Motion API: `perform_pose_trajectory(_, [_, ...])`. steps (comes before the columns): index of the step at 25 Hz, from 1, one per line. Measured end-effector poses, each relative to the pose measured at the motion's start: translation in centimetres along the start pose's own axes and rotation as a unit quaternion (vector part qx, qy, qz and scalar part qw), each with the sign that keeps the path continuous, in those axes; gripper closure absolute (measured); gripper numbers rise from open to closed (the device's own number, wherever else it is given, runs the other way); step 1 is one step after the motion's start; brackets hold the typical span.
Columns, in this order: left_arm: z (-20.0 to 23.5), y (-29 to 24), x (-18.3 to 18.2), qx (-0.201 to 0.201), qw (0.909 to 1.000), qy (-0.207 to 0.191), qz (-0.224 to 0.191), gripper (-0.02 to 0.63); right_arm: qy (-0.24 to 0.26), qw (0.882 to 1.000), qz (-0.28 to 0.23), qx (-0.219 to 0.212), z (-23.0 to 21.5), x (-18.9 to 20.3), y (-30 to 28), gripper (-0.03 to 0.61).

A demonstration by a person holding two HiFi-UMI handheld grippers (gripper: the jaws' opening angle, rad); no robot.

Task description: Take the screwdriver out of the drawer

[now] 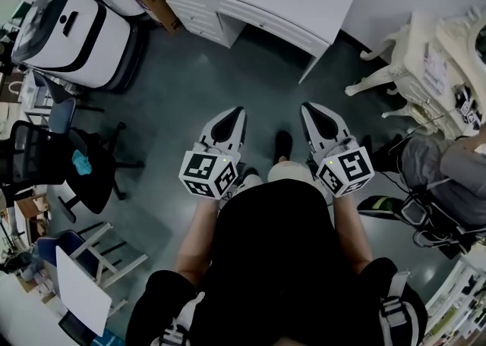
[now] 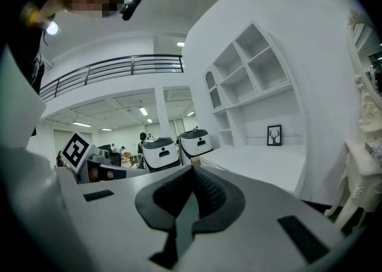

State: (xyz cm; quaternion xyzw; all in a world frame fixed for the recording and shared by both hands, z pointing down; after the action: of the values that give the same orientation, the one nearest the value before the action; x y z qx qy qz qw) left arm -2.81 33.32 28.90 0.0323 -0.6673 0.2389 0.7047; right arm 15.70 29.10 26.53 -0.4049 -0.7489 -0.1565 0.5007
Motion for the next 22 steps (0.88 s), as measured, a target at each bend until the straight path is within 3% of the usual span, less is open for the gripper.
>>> perform_pose_trajectory(5, [-0.4, -5.4, -2.0, -0.024, 0.9997, 0.005, -0.001, 0.589, -0.012, 0.999, 0.015, -0.027, -4.8, -2.8, -2.7, 0.561])
perform_pose_trajectory(12, [-1.2, -11.7, -1.9, -0.053, 0.9982, 0.026, 0.011, 0.589, -0.008, 0.998, 0.032, -0.054, -11.1, -4.8, -5.0, 0.561])
perform_pose_trajectory(22, [-0.7, -16.8, -1.0, -0.077, 0.9949, 0.055, 0.036, 0.589, -0.020, 0.995, 0.073, -0.072, -15.8, -5.4, -9.2, 0.561])
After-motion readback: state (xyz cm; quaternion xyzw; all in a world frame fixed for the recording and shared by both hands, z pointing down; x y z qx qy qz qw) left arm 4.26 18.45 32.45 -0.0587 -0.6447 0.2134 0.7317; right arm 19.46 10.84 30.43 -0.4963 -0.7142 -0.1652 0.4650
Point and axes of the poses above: the fingertips, and each gripper's own axes: y backward along the fingers, z to its left, x out of its underside, the point moved 5 cm from there along y, backward along the fingers, and after that the axes turned 14 degrees about -y, right-handed, at the moved point
